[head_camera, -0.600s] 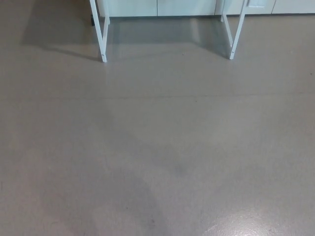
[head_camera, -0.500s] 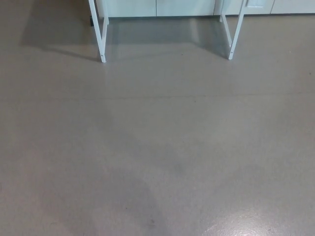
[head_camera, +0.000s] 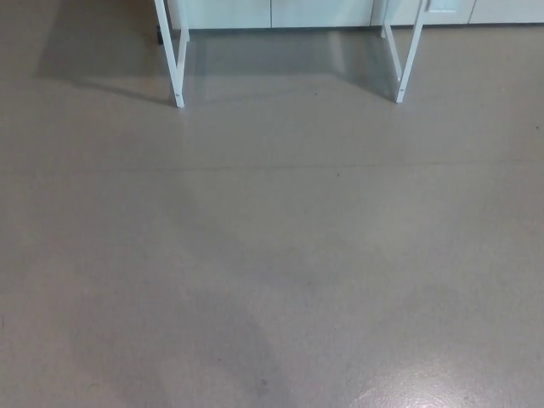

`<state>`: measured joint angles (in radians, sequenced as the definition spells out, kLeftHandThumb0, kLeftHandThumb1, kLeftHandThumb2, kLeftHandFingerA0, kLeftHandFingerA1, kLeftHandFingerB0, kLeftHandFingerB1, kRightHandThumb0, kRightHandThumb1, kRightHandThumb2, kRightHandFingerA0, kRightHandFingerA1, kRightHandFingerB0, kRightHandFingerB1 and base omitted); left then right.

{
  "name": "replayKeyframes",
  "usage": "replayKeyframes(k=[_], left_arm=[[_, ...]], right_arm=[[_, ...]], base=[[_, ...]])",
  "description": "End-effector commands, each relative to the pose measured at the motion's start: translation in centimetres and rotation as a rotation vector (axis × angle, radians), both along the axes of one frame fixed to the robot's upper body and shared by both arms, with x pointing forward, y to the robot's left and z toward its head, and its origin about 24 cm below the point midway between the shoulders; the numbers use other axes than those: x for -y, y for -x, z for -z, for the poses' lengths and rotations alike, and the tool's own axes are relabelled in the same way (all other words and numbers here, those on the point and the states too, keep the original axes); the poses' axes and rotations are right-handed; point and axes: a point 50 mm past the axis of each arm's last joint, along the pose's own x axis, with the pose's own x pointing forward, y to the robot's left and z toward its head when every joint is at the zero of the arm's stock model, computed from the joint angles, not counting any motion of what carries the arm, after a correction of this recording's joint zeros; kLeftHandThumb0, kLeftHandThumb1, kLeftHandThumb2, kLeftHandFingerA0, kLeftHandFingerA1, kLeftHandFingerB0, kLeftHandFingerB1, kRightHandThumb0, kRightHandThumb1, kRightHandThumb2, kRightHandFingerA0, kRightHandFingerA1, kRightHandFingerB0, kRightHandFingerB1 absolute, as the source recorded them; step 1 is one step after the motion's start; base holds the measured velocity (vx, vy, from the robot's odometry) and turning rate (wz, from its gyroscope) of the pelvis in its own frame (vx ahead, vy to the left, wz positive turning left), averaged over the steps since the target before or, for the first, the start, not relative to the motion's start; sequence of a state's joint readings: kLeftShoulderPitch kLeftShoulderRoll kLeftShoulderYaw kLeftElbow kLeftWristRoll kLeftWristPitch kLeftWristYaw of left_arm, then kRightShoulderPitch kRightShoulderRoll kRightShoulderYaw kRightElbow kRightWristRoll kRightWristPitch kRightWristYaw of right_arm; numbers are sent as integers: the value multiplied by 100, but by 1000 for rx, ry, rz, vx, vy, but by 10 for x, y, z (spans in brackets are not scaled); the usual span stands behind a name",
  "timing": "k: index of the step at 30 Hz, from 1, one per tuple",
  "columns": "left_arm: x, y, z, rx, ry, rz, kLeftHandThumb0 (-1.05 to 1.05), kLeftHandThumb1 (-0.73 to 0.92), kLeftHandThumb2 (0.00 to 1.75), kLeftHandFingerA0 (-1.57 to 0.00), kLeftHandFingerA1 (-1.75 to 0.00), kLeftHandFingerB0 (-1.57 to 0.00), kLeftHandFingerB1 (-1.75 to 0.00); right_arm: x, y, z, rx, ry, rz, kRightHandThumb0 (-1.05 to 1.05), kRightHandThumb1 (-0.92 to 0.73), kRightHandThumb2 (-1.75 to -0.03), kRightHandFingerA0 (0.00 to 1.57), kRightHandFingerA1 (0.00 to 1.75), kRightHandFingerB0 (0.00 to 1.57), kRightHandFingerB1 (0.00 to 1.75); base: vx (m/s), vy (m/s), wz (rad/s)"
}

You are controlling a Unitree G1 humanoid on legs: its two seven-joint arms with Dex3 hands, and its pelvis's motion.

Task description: The robot walks towards a desk on which an eraser is kept on the left hand side and a container is kept on the right hand side. The robot picks up the eraser using its left hand and places it in the container.

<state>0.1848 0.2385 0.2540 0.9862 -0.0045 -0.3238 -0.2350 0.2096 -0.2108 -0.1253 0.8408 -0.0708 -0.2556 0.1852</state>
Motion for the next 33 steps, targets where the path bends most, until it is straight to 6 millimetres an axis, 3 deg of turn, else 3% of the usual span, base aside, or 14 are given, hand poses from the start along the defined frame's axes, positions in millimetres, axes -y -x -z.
replayKeyframes(k=[1,3,4,6,7,12,13,17,20,21,24,25,32,33], left_arm=[[-5,-19,-9,65,-76,30,-27,57,57,-15,-38,-11,-29],[-4,-25,-11,94,-61,23,-30,54,60,-11,-39,-10,-31],[-4,-29,-12,106,-48,11,-16,38,86,-6,-49,0,-44],[-4,-35,-14,116,-46,10,-13,38,86,-5,-49,0,-44],[-5,-35,-14,123,-32,5,-10,56,56,-9,-35,-9,-26],[-6,-39,-19,130,-72,77,8,62,60,0,-16,0,-22],[-7,-42,-20,125,-98,104,9,60,63,0,-12,0,-18],[-6,-46,-21,107,-121,140,18,52,83,0,-11,0,-8],[-5,-48,-21,103,-129,152,15,61,64,0,-13,0,-10],[-5,-48,-21,107,-124,153,17,51,83,0,-14,0,-8],[-5,-49,-21,106,-119,156,12,59,65,0,-13,0,-11],[-5,-49,-21,105,-118,156,12,49,82,0,-15,0,-9],[-6,-42,-18,90,-104,147,11,49,81,0,-14,0,-8],[-6,-40,-18,84,-106,147,9,58,62,0,-15,0,-11]], right_arm=[[7,-19,-10,74,40,-7,-39,-56,-59,17,42,9,27],[7,-25,-12,86,32,0,-36,-53,-59,14,42,8,25],[7,-28,-12,92,32,3,-37,-53,-59,14,42,8,25],[7,-34,-15,103,39,-3,-44,-49,-64,13,44,9,27],[7,-35,-15,109,38,-8,-35,-50,-62,11,42,7,24],[4,-44,-17,125,29,-17,7,-59,-61,3,31,2,26],[3,-47,-18,132,21,-12,14,-50,-81,2,24,2,19],[3,-52,-19,138,49,-27,11,-50,-80,0,21,4,19],[3,-53,-20,141,46,-25,10,-48,-80,0,22,4,20],[3,-53,-20,146,36,-22,12,-48,-81,0,22,4,20],[2,-55,-21,148,38,-33,10,-48,-81,0,22,4,20],[2,-55,-20,146,33,-31,10,-47,-81,0,21,4,19],[1,-48,-16,121,49,-47,5,-55,-63,0,27,0,24],[1,-46,-15,117,49,-47,4,-54,-64,0,28,1,23]], base=[[0,0,0],[0,0,0],[0,0,0],[0,0,0],[0,0,0],[0,0,0],[0,0,0],[0,0,0],[0,0,0],[0,0,0],[0,0,0],[0,0,0],[0,0,0],[0,0,0]])
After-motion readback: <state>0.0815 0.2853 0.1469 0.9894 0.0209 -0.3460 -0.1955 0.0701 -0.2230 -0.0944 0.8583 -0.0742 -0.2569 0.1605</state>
